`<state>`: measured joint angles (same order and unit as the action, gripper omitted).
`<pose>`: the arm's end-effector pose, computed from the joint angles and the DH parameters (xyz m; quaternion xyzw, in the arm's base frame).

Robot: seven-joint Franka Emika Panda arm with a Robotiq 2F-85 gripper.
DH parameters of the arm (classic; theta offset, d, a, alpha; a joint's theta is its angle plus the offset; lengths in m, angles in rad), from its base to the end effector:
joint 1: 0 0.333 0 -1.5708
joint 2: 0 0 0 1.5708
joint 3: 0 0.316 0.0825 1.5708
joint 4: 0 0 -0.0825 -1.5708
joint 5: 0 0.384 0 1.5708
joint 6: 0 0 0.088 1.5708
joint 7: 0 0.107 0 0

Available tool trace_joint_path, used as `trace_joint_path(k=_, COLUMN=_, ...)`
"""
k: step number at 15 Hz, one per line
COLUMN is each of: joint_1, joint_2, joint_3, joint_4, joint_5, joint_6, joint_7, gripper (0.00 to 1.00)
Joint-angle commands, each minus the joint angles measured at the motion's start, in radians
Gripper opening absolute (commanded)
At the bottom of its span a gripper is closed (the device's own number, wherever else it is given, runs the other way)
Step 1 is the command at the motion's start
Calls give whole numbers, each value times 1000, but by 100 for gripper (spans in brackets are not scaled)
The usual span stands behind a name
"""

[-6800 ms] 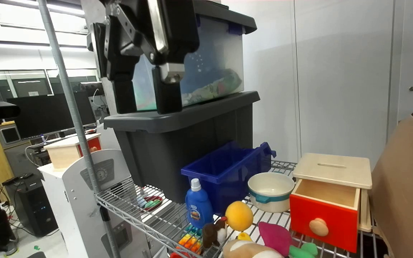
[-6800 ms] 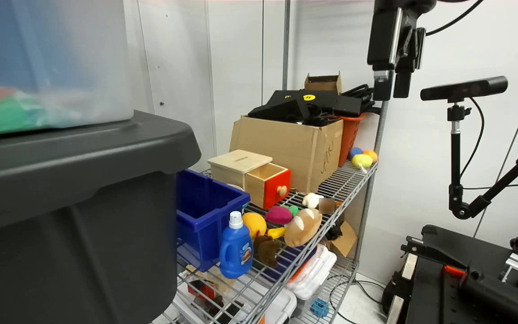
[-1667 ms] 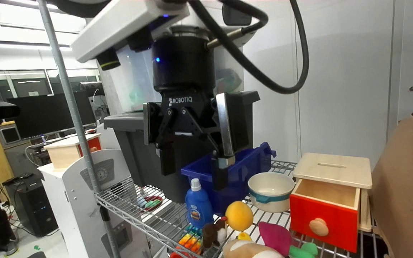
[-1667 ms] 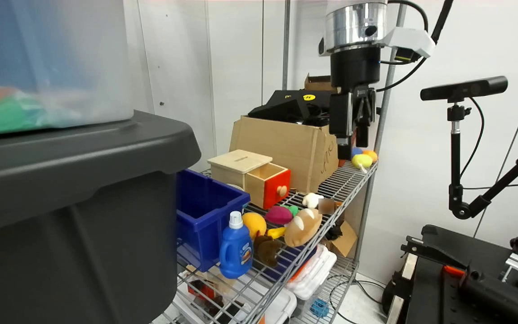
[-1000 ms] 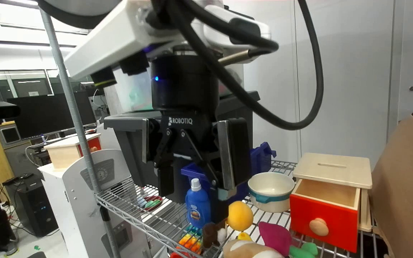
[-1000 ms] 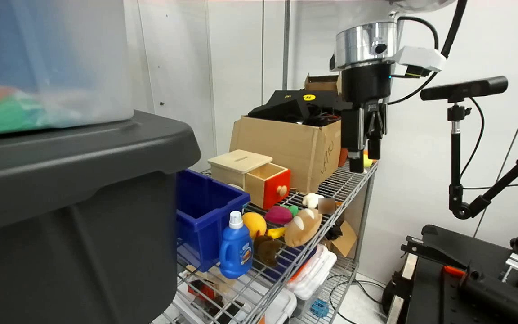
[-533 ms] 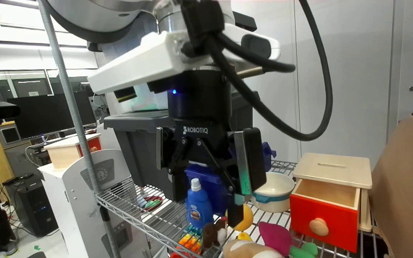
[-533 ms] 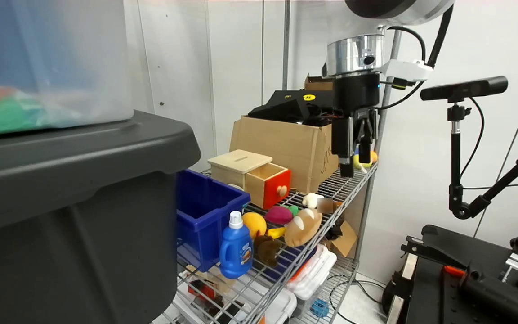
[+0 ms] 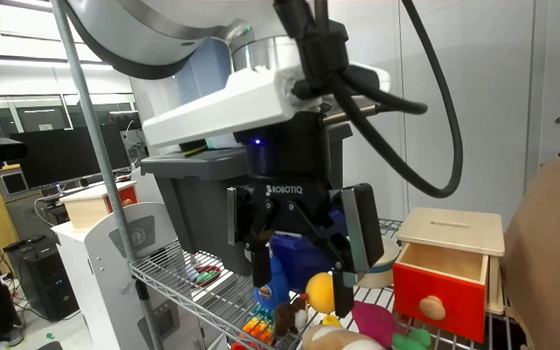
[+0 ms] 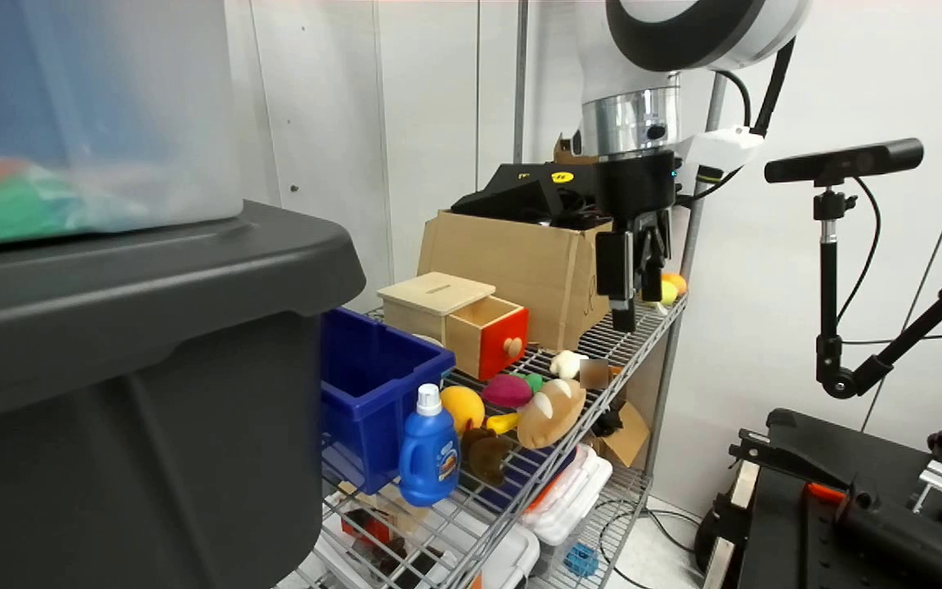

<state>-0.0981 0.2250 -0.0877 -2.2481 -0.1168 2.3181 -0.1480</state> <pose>0.5148 -0.0994 0.2537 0.9955 0.0244 -0.0844 0.0359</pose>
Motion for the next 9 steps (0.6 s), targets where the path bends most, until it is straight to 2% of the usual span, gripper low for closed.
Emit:
trace_joint_path(k=1, joint_1=-1, joint_2=37, joint_3=-7, joint_4=38, joint_5=-27, joint_6=12, joint_7=7, gripper=100)
trace_joint_path(k=9, joint_1=4, joint_2=96, joint_3=-4, joint_4=108, joint_5=-42, joint_6=-6, joint_7=9, gripper=100)
